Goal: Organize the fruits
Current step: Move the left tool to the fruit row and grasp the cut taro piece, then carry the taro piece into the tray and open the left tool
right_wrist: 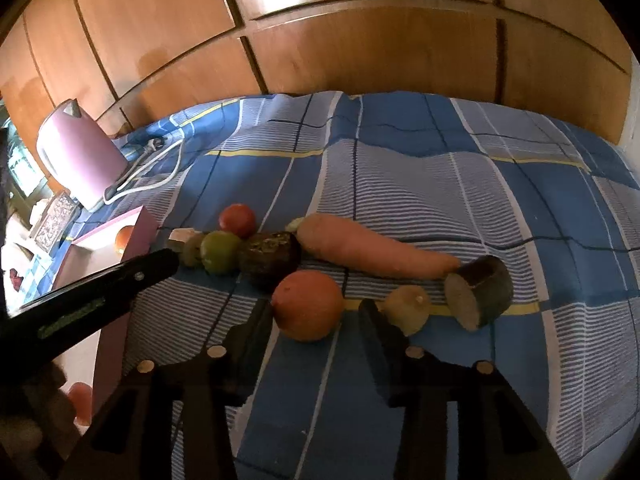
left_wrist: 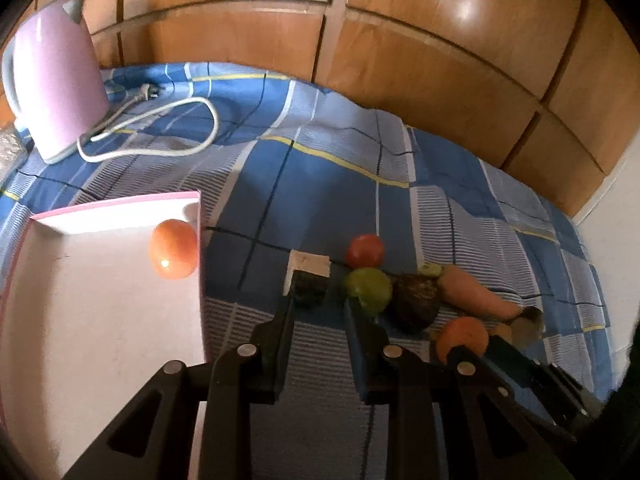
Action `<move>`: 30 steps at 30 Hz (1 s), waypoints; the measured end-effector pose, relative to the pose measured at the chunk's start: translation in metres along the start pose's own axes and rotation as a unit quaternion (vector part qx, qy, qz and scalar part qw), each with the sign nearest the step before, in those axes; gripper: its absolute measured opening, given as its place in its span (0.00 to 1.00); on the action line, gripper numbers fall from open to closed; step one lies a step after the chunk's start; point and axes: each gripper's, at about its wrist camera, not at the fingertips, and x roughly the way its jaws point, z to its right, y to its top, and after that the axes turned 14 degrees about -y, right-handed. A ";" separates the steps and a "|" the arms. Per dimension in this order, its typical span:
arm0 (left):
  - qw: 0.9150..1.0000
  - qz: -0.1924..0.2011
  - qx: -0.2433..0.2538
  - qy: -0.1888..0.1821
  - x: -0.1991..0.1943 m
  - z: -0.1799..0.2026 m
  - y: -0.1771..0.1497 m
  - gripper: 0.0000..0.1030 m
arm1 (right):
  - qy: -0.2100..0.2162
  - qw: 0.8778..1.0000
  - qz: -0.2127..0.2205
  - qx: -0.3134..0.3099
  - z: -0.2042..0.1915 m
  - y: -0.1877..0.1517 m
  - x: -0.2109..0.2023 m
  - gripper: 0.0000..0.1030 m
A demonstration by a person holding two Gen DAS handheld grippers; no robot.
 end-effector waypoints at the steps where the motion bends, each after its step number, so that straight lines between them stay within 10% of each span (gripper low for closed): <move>1: 1.000 -0.005 0.000 -0.002 0.004 -0.001 0.001 0.25 | -0.001 1.000 0.001 -0.004 -0.001 0.000 0.000 0.42; 20: 1.000 0.001 0.000 -0.029 0.009 -0.001 0.001 0.02 | 0.013 1.000 -0.003 -0.010 -0.001 0.000 0.003 0.37; 25: 1.000 -0.001 -0.013 -0.005 0.011 -0.007 0.004 0.39 | 0.015 1.000 -0.005 -0.008 -0.001 0.000 0.003 0.37; 30: 1.000 0.000 -0.028 -0.006 0.016 -0.015 0.010 0.39 | 0.017 1.000 -0.004 -0.008 -0.001 0.001 0.004 0.37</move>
